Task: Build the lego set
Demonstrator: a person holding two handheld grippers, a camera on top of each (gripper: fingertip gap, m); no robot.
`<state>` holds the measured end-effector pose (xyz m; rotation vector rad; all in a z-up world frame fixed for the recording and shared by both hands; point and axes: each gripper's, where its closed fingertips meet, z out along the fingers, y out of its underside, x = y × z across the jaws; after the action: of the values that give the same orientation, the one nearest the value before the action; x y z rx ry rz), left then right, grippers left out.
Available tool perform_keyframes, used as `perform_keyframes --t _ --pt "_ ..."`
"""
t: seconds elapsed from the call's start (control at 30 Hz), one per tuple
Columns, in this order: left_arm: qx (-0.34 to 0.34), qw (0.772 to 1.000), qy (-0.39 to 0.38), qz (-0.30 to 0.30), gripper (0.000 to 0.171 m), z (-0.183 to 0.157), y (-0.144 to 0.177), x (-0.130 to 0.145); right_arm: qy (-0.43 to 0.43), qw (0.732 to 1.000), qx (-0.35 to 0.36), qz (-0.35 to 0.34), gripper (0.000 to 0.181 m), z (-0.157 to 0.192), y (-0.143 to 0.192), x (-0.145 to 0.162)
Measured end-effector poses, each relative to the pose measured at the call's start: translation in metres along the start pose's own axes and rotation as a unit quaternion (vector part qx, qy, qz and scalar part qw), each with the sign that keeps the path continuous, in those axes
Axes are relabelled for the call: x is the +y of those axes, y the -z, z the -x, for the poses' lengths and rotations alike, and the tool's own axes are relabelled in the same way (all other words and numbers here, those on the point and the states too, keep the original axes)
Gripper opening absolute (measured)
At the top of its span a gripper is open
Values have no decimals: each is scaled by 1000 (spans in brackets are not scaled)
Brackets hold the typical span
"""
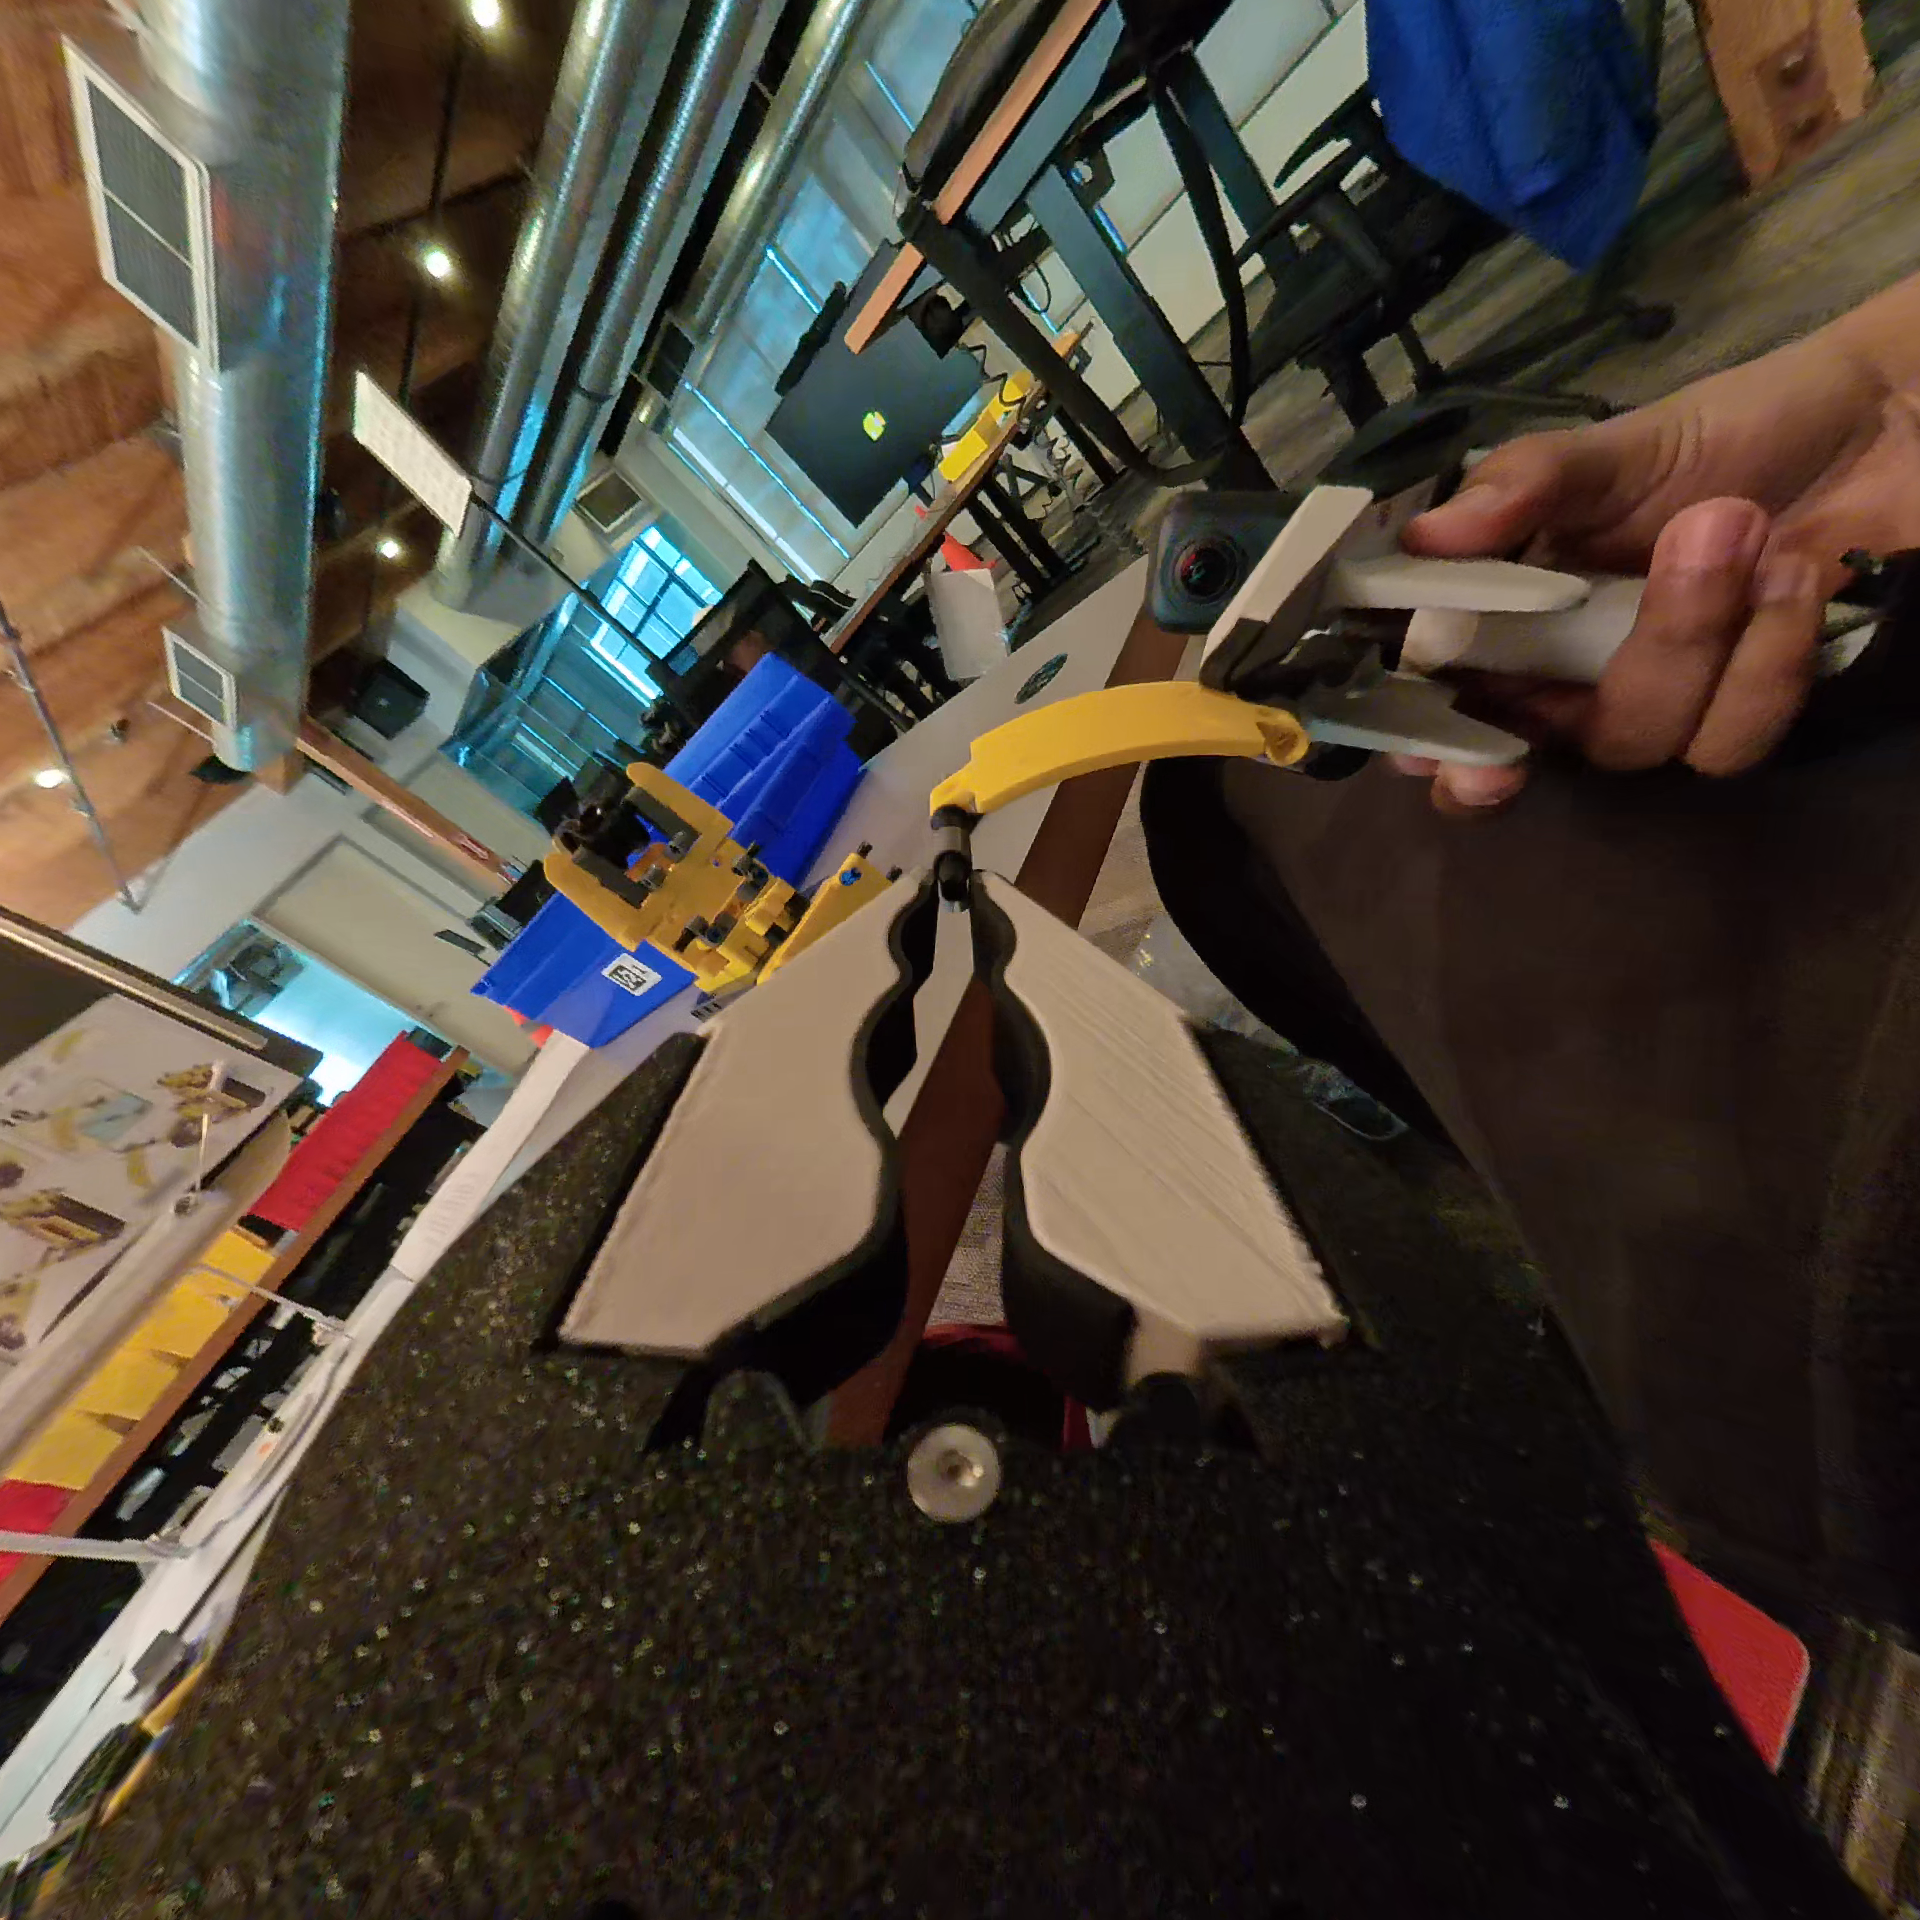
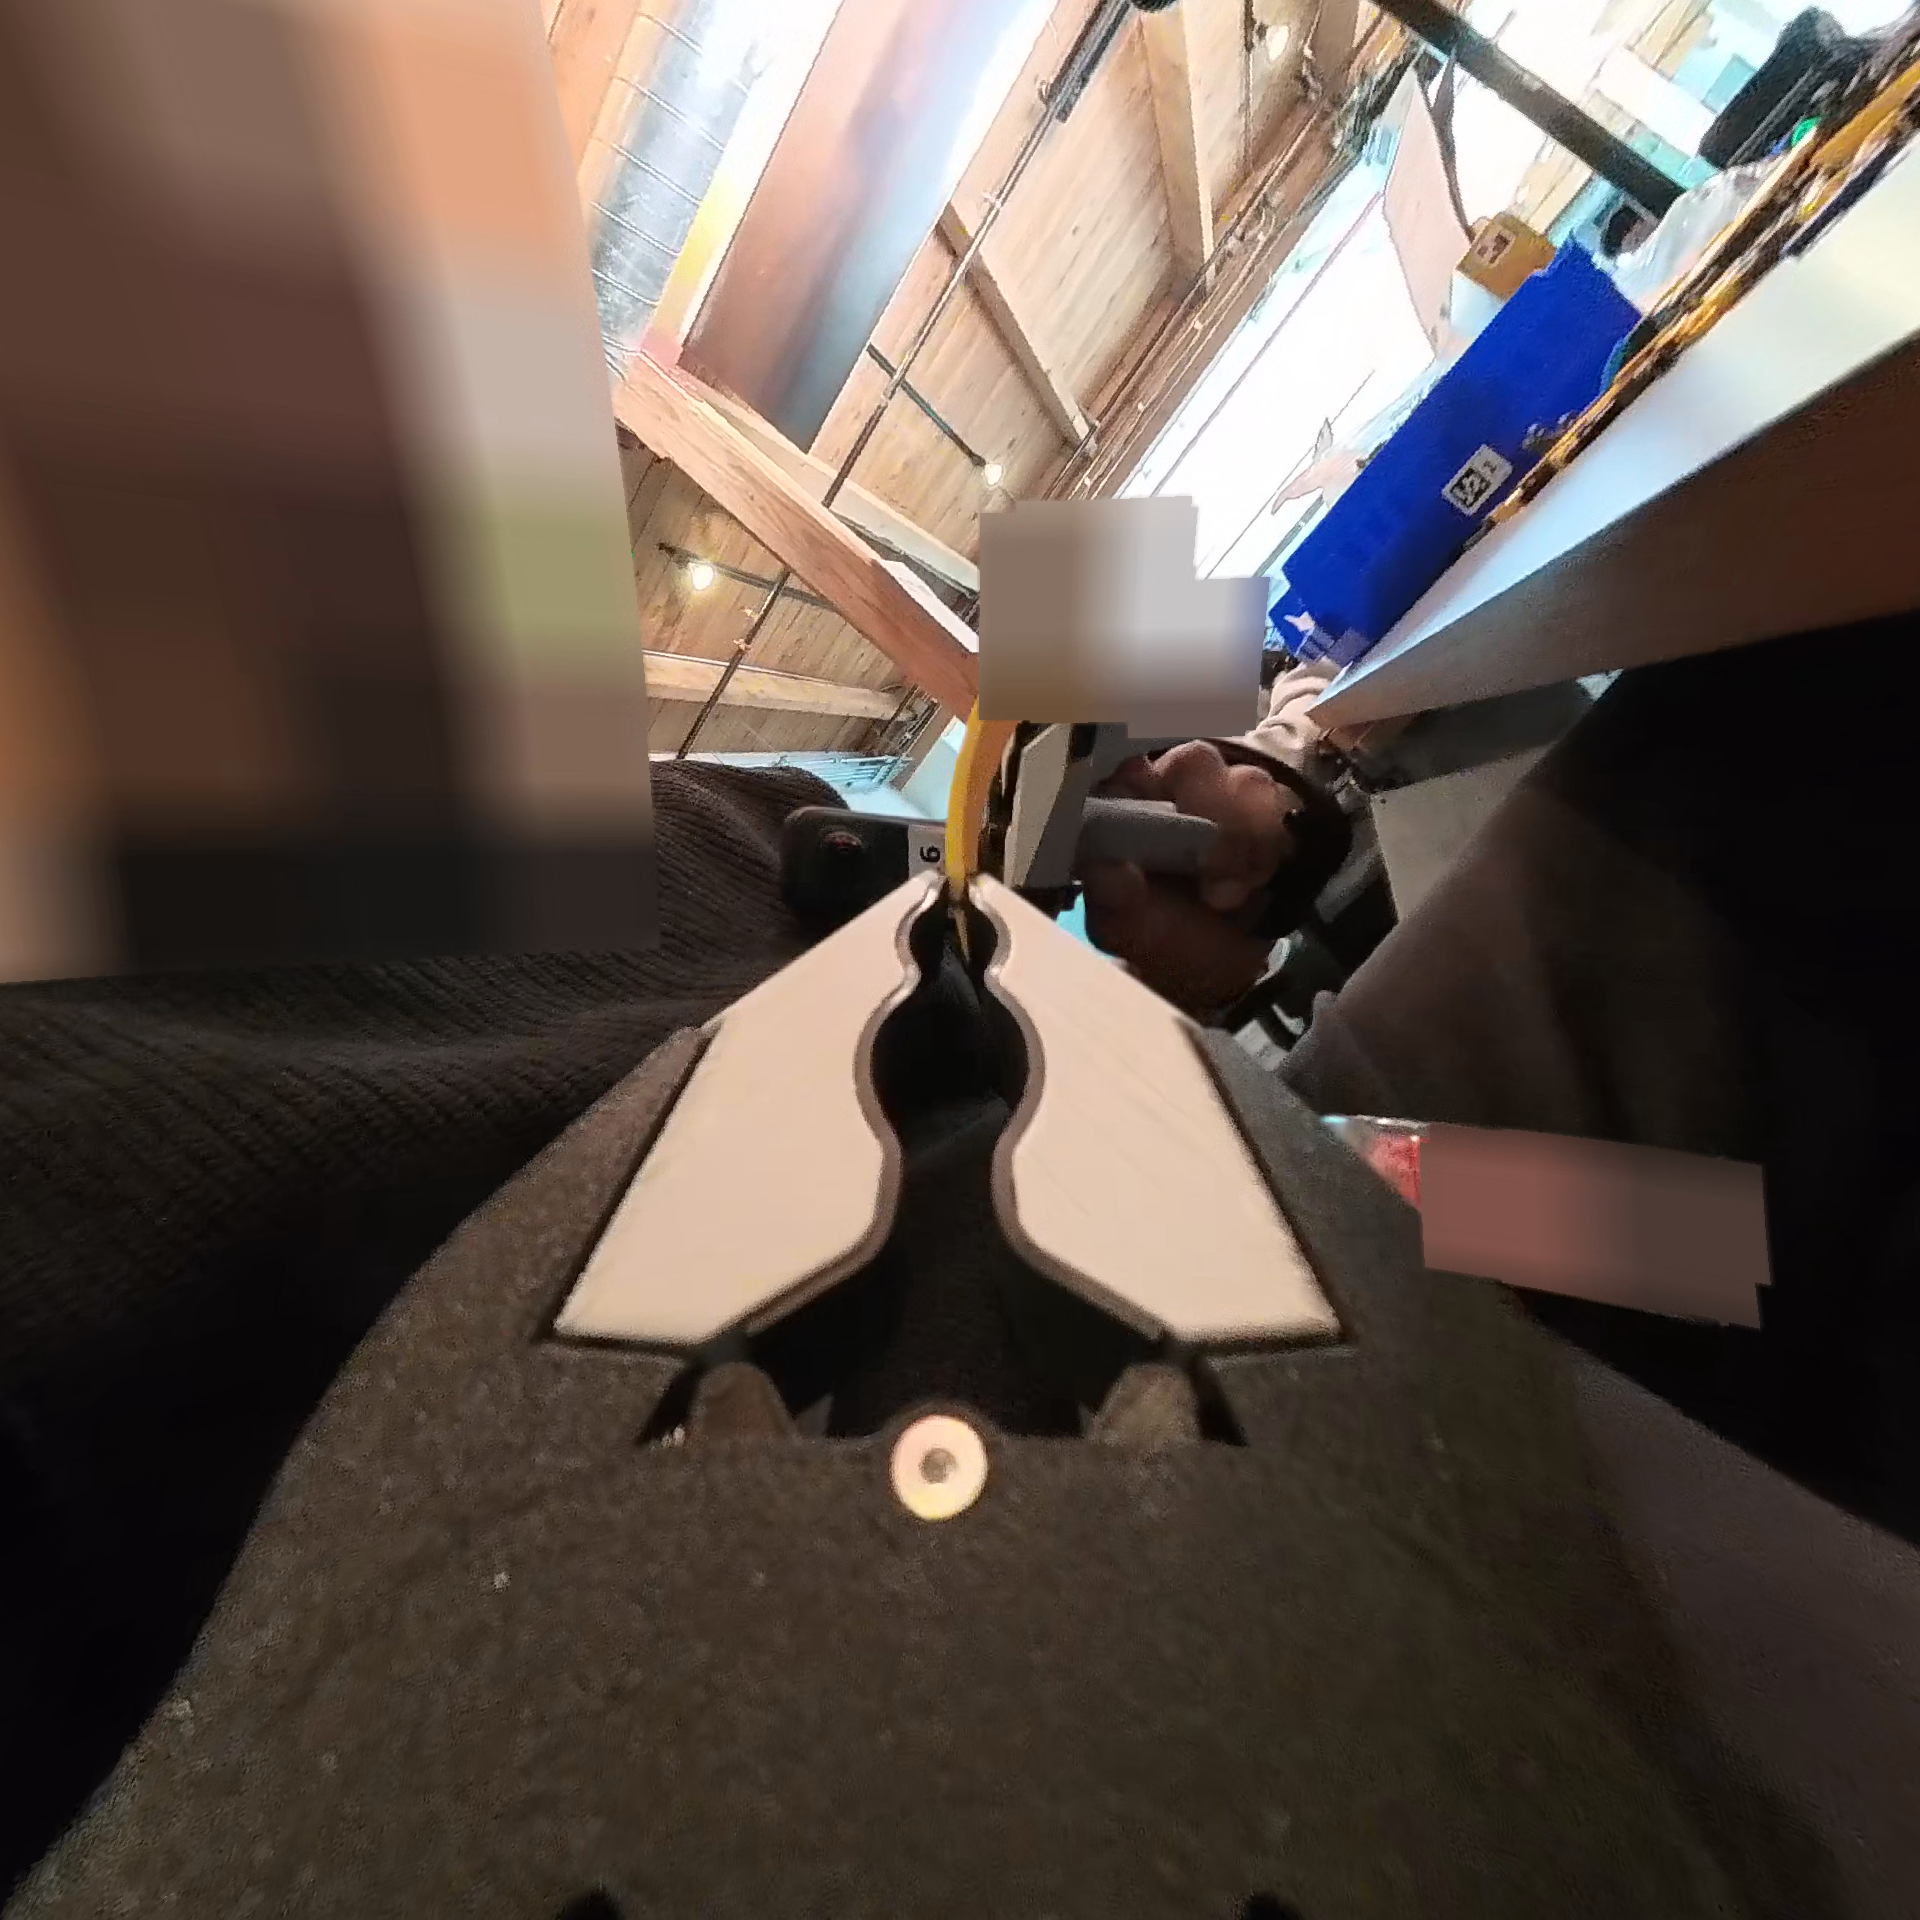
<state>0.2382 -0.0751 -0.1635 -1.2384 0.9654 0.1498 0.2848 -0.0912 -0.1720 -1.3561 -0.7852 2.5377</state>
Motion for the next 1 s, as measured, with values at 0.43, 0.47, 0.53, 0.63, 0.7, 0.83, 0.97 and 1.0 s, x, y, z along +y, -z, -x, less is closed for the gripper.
perform_keyframes --t 0.43,0.47,0.53,0.63,0.7,0.83,0.97,1.0 --pt "41 999 -8 -24 4 -24 -3 -15 64 997 35 22 19 6 -5 7" --pt "48 999 -10 -25 4 -28 -4 -17 65 997 37 25 14 5 -6 9" --pt "59 998 -12 -25 4 -34 -5 -17 63 997 37 28 9 5 -7 11" --pt "70 997 -18 -25 4 -40 -7 -17 55 998 29 17 9 7 -8 10" --pt "74 997 -21 -23 5 -42 -9 -16 50 998 28 8 9 8 -7 8" --pt "66 997 -39 -17 5 -41 -12 -13 34 997 63 -11 4 -3 -4 4" --pt "37 996 -76 -19 5 -39 -16 -12 21 996 79 -34 6 -10 -3 0" --pt "33 996 -80 -20 5 -39 -16 -12 22 996 80 -39 6 -11 -3 -1"
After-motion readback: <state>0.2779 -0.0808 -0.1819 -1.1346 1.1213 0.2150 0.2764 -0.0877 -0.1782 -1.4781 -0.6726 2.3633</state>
